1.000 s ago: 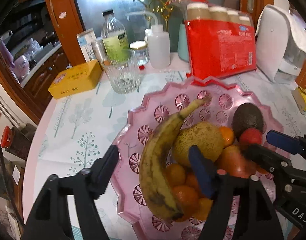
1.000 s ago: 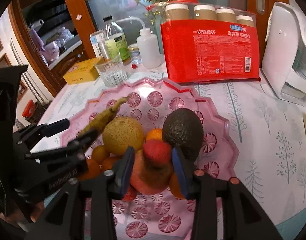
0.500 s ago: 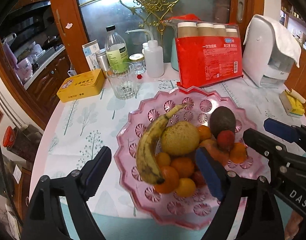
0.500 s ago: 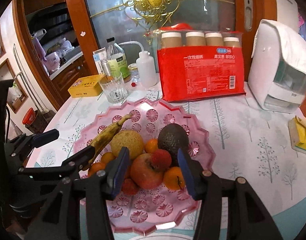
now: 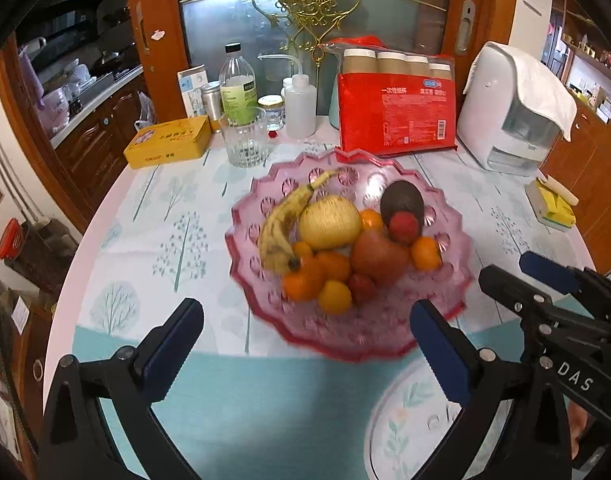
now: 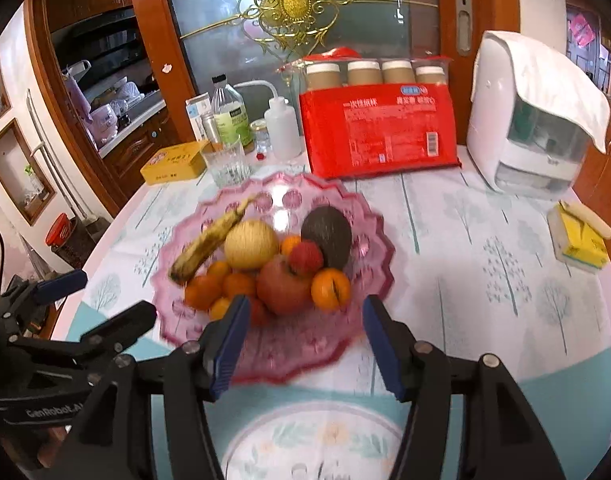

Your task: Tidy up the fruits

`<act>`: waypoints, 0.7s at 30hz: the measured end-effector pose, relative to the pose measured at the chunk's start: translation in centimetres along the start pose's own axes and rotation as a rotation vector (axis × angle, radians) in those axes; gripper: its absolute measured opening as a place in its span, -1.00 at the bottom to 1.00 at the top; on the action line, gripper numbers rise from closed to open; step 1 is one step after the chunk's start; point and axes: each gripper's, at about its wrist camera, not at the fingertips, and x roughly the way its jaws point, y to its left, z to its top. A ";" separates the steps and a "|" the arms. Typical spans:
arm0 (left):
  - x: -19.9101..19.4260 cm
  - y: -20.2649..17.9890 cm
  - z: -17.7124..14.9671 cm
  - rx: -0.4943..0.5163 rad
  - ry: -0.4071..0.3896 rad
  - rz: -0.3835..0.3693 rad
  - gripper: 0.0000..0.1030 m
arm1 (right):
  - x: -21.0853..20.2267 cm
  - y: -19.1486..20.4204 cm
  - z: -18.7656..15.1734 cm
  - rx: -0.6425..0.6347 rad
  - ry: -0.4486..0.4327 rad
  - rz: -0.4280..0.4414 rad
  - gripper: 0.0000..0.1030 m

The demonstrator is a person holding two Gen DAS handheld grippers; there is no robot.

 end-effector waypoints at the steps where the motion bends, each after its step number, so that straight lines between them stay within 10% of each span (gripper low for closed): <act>1: -0.6 -0.1 -0.7 -0.006 0.001 -0.001 0.99 | -0.5 0.0 -0.7 0.001 0.007 0.004 0.14; 21: -14.8 -4.1 -10.7 -0.021 0.028 0.030 0.99 | -14.4 -0.8 -10.4 0.070 0.073 -0.014 0.34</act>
